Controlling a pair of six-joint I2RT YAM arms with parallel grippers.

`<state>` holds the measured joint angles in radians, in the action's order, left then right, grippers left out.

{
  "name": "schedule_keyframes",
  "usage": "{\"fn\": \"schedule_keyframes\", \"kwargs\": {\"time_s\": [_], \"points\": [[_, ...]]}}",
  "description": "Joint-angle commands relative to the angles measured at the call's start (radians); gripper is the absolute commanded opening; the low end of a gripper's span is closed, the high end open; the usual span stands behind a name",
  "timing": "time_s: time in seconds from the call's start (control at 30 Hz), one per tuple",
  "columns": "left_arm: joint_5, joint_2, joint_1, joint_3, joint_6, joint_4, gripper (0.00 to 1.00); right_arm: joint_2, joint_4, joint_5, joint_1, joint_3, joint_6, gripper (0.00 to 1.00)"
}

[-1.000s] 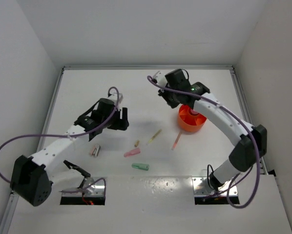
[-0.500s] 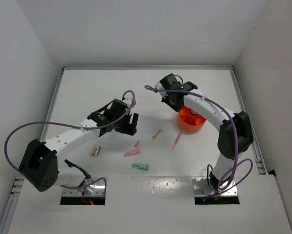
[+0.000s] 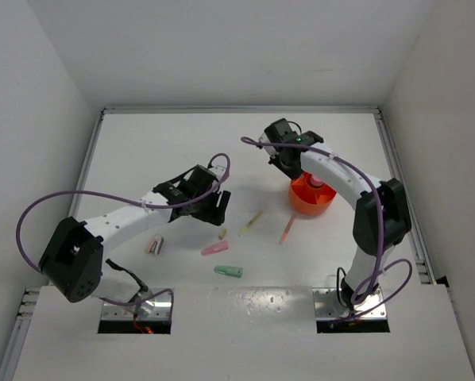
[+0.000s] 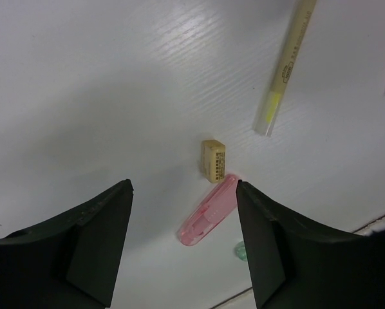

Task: Sort the stationery into containers
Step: Place the stationery in the storage box, then pick up the stationery from the center of the board.

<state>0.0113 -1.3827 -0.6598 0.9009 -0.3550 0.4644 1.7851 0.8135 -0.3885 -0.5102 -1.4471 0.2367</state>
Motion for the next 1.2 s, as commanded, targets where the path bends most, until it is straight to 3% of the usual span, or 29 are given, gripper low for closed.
{"fn": "schedule_keyframes", "kwargs": {"time_s": [0.0, 0.1, 0.13, 0.23, 0.4, 0.47, 0.53, 0.7, 0.9, 1.07, 1.17], "points": [[-0.011, -0.016, -0.014, 0.038, -0.01, -0.004, 0.71, 0.017, -0.019, -0.032, 0.009, -0.012, 0.006, 0.02], [-0.011, -0.029, -0.023, 0.047, -0.01, -0.004, 0.71, 0.017, -0.028, -0.032, 0.018, -0.012, 0.015, 0.27], [-0.011, -0.039, -0.023, 0.047, -0.021, -0.004, 0.7, 0.026, -0.028, -0.02, 0.018, -0.012, 0.015, 0.45], [-0.022, -0.062, -0.043, 0.056, -0.031, -0.004, 0.68, 0.027, -0.037, -0.02, 0.018, -0.012, 0.015, 0.56], [-0.053, -0.102, -0.08, 0.075, -0.05, -0.004, 0.63, -0.029, -0.056, 0.0, 0.018, -0.002, 0.015, 0.58], [-0.053, -0.113, -0.101, 0.075, -0.05, -0.004, 0.59, -0.061, -0.082, 0.033, 0.018, -0.002, 0.015, 0.38], [-0.063, -0.142, -0.112, 0.084, -0.061, -0.004, 0.5, -0.123, -0.121, 0.077, 0.027, 0.008, -0.014, 0.0], [-0.118, -0.191, -0.149, 0.093, -0.093, 0.005, 0.47, -0.248, -0.23, 0.08, 0.047, 0.051, -0.057, 0.0], [-0.188, -0.251, -0.196, 0.104, -0.111, 0.014, 0.47, -0.371, -0.362, 0.057, 0.076, 0.148, -0.068, 0.18], [-0.243, -0.3, -0.207, 0.122, -0.122, 0.014, 0.47, -0.382, -0.372, 0.079, 0.094, 0.159, -0.077, 0.21], [-0.254, -0.325, -0.216, 0.131, -0.131, 0.014, 0.38, -0.403, -0.381, 0.088, 0.095, 0.169, -0.077, 0.21]]}}
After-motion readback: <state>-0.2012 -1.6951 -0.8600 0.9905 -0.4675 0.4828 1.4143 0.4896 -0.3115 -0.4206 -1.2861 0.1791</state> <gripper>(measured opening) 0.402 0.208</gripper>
